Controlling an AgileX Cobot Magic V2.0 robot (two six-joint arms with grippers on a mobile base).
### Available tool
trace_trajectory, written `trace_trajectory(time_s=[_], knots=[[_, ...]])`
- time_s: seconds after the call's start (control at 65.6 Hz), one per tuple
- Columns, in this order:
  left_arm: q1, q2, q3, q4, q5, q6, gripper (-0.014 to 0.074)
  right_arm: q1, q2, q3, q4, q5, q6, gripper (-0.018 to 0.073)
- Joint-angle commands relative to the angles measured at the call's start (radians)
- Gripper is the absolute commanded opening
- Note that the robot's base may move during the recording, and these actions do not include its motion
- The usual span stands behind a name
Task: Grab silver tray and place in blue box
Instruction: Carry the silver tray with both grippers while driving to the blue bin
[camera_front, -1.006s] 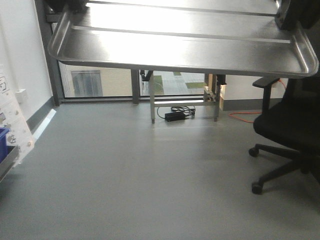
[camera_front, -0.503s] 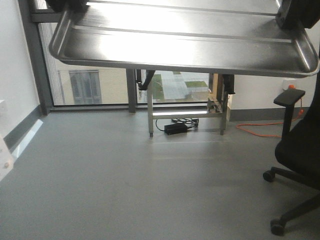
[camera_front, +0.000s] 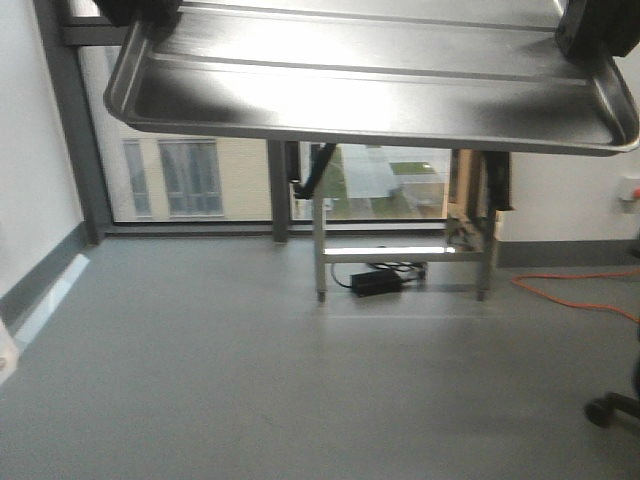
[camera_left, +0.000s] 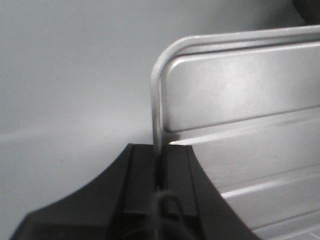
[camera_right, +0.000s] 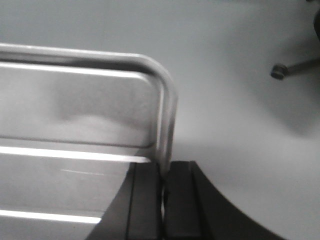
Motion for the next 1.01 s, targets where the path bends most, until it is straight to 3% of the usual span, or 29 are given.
trace_trajectory(time_s=[0.0, 0.991], knots=[[-0.003, -0.032, -0.033, 0.010, -0.025, 0.016, -0.0104, 0.001, -0.031, -0.039, -0.027, -0.052, -0.012, 0.0057], [-0.003, -0.032, -0.033, 0.009, -0.025, 0.016, -0.0104, 0.001, -0.031, -0.039, -0.027, -0.051, -0.012, 0.0057]])
